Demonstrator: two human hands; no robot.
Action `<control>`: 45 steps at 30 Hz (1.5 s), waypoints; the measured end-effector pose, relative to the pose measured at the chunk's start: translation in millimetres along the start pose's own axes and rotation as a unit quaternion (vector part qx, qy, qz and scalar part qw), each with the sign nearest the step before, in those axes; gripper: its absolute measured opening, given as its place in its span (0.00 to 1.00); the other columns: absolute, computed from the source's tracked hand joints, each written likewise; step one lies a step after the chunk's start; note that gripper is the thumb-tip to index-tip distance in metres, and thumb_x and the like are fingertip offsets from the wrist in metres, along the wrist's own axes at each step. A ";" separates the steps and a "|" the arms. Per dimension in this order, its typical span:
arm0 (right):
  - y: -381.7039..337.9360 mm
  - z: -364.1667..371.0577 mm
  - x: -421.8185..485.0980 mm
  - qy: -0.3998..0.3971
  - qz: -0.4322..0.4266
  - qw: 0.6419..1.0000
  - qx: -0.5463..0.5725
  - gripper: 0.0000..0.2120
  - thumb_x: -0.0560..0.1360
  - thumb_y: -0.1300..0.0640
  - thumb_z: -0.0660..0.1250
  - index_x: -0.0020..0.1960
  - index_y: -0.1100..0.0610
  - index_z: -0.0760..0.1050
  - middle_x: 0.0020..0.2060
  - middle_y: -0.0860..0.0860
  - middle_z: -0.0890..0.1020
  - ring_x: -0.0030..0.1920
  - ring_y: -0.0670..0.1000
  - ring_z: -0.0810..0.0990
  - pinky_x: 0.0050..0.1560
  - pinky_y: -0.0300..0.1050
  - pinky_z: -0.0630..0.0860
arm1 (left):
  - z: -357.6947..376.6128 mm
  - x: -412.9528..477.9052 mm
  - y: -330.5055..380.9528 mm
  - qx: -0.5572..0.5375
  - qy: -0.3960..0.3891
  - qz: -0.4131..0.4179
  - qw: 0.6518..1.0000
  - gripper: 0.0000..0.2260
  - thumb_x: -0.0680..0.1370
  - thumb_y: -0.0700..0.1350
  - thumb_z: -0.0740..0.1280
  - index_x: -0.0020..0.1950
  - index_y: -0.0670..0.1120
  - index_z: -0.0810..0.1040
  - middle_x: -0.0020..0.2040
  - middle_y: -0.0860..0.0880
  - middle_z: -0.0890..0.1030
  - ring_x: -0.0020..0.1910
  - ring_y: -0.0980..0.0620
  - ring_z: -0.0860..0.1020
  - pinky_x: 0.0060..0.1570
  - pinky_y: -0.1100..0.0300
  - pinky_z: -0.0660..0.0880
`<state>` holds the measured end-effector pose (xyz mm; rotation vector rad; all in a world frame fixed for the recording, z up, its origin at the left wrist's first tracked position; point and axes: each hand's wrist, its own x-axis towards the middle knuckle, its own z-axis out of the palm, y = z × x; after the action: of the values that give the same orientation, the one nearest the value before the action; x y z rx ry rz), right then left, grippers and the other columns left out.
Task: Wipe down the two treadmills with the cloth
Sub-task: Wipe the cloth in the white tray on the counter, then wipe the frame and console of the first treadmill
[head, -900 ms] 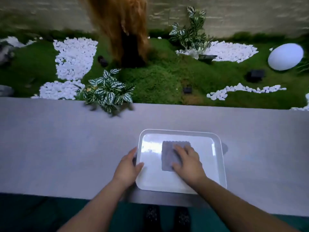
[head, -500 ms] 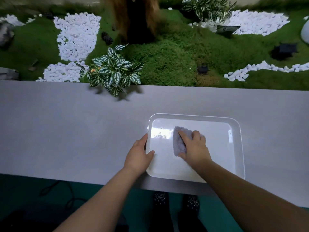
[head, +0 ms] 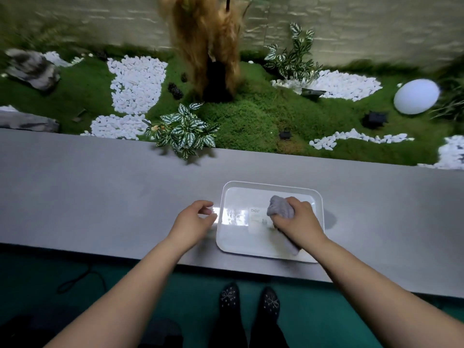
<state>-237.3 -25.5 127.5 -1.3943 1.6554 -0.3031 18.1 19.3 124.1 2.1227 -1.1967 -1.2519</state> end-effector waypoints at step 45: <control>-90.9 31.0 -350.4 -0.447 -0.498 0.733 -0.123 0.17 0.68 0.48 0.75 0.54 0.39 0.75 0.53 0.46 0.74 0.51 0.30 0.72 0.45 0.19 0.66 | 129.6 -599.5 -44.1 -0.245 0.574 -0.281 0.729 0.12 0.73 0.46 0.73 0.54 0.57 0.77 0.49 0.57 0.81 0.42 0.64 0.79 0.42 0.70 0.74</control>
<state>-177.6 262.3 341.0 -2.0765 0.0488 0.0407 -210.8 550.9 331.7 2.1781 0.3116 -0.1265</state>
